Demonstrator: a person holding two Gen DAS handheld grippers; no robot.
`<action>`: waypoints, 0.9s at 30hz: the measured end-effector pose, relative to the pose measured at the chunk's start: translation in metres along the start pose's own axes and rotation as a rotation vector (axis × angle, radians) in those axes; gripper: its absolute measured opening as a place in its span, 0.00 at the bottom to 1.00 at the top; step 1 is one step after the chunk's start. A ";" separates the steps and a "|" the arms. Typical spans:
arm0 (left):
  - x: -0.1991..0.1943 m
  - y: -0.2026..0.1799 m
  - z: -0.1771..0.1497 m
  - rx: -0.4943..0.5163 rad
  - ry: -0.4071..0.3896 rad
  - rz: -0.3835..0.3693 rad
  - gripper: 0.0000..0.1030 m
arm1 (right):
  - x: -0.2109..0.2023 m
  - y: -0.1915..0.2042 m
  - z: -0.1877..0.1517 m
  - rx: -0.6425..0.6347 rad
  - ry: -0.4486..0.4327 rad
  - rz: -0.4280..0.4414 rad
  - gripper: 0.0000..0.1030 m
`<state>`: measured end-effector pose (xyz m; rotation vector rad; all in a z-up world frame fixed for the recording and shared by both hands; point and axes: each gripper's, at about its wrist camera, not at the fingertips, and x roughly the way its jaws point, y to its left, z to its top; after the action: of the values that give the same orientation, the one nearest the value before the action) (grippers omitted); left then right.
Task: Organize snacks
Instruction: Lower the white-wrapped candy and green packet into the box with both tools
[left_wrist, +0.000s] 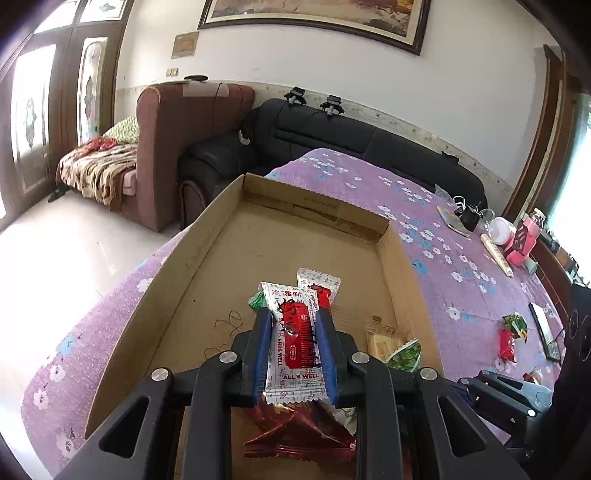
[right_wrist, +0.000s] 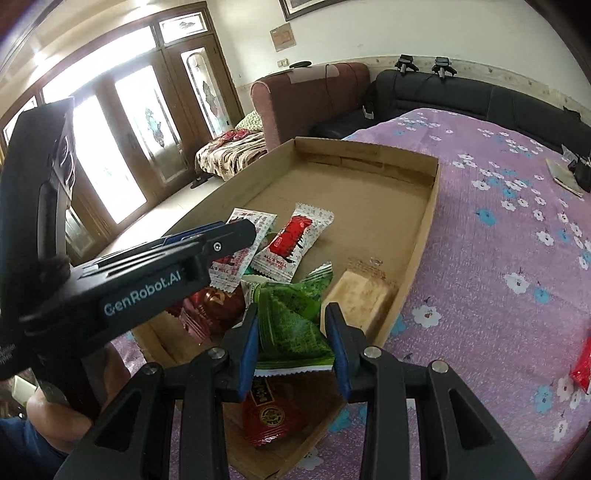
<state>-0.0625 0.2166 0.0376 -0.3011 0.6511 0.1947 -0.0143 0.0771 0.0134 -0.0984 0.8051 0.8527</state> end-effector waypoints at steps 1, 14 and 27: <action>-0.001 -0.001 0.000 0.005 -0.003 0.004 0.25 | -0.001 0.000 0.000 -0.001 -0.001 0.001 0.33; 0.003 -0.003 0.000 0.022 0.008 0.023 0.25 | -0.001 -0.002 -0.001 0.016 -0.004 0.010 0.33; 0.003 -0.001 0.000 0.013 0.017 0.024 0.26 | -0.004 0.000 -0.002 0.019 -0.003 0.007 0.33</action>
<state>-0.0598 0.2158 0.0354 -0.2830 0.6732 0.2112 -0.0165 0.0738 0.0145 -0.0779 0.8110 0.8519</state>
